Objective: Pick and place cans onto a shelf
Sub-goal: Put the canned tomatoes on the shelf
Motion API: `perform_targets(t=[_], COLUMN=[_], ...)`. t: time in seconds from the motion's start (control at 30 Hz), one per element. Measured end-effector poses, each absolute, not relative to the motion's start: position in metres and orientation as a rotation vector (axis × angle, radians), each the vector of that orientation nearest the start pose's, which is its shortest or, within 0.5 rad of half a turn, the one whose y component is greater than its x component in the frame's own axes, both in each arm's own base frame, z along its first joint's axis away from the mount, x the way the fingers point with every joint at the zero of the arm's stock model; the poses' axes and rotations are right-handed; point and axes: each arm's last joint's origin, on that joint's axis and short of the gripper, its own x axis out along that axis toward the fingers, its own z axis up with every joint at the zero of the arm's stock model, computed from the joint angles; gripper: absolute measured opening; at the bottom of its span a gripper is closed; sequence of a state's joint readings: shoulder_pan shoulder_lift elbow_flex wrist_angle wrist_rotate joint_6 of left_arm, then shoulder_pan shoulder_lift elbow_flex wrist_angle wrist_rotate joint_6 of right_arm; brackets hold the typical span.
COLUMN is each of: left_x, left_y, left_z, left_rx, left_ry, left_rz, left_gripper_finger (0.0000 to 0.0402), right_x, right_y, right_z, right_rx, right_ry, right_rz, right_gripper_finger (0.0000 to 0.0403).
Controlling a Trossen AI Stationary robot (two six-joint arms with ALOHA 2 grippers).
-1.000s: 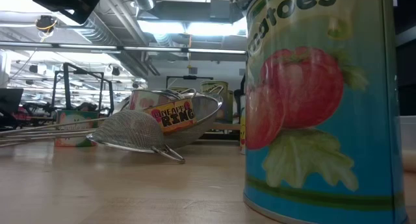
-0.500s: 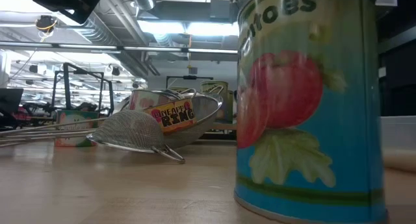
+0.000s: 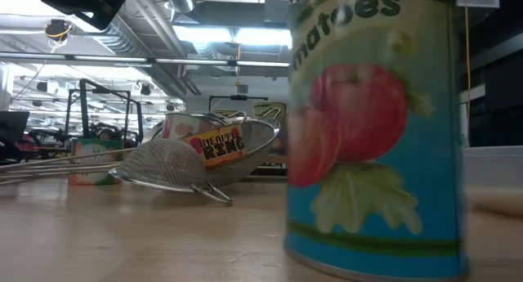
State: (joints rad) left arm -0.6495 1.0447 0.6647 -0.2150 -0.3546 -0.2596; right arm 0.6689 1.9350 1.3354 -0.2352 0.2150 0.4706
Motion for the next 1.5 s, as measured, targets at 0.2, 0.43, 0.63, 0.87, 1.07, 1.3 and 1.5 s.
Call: perform_targets(t=[0.2,0.43,0.63,0.87,1.07,1.3,1.5], left_x=[0.178,0.178,0.178,0.178,0.178,0.178,0.178], left_y=[-0.123,-0.122,-0.122,-0.122,-0.122,-0.122,-0.122], left_z=[0.243,0.243,0.243,0.243,0.243,0.243,0.243], left_rx=[0.035,0.036,0.036,0.036,0.036,0.036,0.036], left_ry=[0.554,0.554,0.554,0.554,0.554,0.554,0.554], left_rz=[-0.215,-0.215,-0.214,-0.215,-0.215,-0.215,-0.215], left_gripper_finger=[0.0056,0.0056,0.0056,0.0056,0.0056,0.0056,0.0056], right_x=[0.329,0.329,0.333,0.345,0.359,0.379,0.394], right_y=[0.252,0.252,0.256,0.252,0.242,0.220,0.193], right_z=[0.190,0.190,0.200,0.225,0.247,0.280,0.308], right_rx=[0.080,0.079,0.032,0.000,-0.063,-0.163,-0.285], right_ry=[0.837,0.836,0.829,0.811,0.761,0.703,0.669], right_rz=[0.239,0.241,0.273,0.271,0.280,0.303,0.298], right_gripper_finger=[0.0006,0.0004,0.0002,0.0001,0.0001,0.0001,0.0000])
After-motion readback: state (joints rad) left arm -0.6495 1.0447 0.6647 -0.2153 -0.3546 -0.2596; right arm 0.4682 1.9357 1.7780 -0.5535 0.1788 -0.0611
